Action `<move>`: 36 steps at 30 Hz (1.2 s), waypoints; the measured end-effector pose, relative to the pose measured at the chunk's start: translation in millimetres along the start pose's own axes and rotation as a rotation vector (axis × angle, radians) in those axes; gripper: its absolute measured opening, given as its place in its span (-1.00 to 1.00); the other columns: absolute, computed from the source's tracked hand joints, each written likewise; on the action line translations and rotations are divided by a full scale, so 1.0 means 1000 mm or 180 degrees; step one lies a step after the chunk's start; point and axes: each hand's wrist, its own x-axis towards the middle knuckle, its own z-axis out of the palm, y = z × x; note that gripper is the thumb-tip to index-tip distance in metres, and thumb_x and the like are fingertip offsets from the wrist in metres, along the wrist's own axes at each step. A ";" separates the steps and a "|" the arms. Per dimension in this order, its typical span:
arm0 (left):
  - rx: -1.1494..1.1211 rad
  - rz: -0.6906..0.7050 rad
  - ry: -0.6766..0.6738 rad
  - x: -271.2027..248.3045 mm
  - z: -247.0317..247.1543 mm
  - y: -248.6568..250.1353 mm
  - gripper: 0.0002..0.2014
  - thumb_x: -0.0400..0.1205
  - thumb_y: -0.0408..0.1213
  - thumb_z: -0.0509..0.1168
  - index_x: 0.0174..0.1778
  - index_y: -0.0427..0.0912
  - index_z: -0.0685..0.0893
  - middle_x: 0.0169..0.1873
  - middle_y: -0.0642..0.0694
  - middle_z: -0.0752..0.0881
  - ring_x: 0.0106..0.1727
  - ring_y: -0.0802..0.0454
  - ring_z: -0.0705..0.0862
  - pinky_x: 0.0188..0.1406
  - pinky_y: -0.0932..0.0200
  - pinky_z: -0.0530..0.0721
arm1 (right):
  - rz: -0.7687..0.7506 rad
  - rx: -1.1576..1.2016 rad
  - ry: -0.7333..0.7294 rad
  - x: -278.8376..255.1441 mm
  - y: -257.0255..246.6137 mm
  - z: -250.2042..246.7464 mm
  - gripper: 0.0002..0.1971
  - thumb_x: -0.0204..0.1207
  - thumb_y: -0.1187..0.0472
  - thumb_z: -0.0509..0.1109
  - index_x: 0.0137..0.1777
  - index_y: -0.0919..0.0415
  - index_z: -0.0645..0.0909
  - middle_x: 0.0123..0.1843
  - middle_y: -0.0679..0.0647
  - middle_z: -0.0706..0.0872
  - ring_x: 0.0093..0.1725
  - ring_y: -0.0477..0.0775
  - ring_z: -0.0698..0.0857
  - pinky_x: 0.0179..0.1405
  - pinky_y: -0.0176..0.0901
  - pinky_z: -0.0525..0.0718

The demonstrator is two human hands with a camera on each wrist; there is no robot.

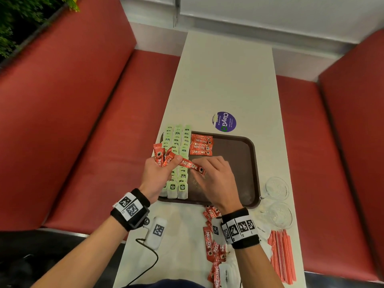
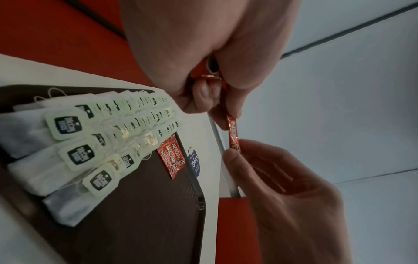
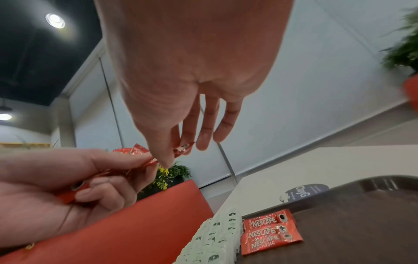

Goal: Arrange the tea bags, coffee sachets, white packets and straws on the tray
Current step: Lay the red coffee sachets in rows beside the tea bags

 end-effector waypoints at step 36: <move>0.0665 -0.0187 0.0214 -0.008 -0.034 -0.014 -0.80 0.69 -0.15 0.58 -0.06 -0.23 0.86 -0.27 -0.04 0.88 -0.18 0.28 0.80 -0.10 0.09 0.62 | 0.1040 0.0065 -0.1207 0.074 0.126 0.098 -0.98 0.66 0.15 0.61 0.04 0.02 0.86 0.09 0.03 0.82 0.16 0.15 0.65 0.16 0.15 0.65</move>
